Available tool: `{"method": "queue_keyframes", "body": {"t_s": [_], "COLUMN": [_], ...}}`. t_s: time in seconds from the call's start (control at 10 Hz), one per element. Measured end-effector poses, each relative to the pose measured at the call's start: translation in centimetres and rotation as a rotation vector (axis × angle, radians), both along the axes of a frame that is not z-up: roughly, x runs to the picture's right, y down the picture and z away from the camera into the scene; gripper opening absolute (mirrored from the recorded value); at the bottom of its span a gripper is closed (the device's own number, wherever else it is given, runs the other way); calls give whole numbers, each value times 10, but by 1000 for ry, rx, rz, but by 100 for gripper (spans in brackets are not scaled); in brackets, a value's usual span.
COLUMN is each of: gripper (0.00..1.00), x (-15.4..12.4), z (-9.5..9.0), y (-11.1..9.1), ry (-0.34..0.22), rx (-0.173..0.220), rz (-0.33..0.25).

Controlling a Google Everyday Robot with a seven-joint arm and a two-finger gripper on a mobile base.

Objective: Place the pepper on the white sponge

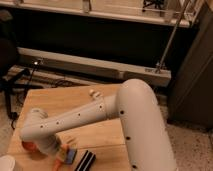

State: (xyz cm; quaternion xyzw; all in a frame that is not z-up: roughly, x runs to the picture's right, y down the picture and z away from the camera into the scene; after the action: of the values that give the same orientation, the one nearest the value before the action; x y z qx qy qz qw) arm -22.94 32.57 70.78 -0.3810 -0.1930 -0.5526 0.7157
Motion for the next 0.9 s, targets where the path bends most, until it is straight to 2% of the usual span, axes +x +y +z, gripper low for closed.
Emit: {"method": "queue_keyframes", "body": {"t_s": [0.3, 0.6, 0.9], "gripper": [0, 0, 0], "x": [9, 4, -4], "z": [4, 8, 10], "y": [-16, -26, -27], "ry": [21, -25, -83], "rx": [58, 92, 99], "rz": [79, 145, 166]}}
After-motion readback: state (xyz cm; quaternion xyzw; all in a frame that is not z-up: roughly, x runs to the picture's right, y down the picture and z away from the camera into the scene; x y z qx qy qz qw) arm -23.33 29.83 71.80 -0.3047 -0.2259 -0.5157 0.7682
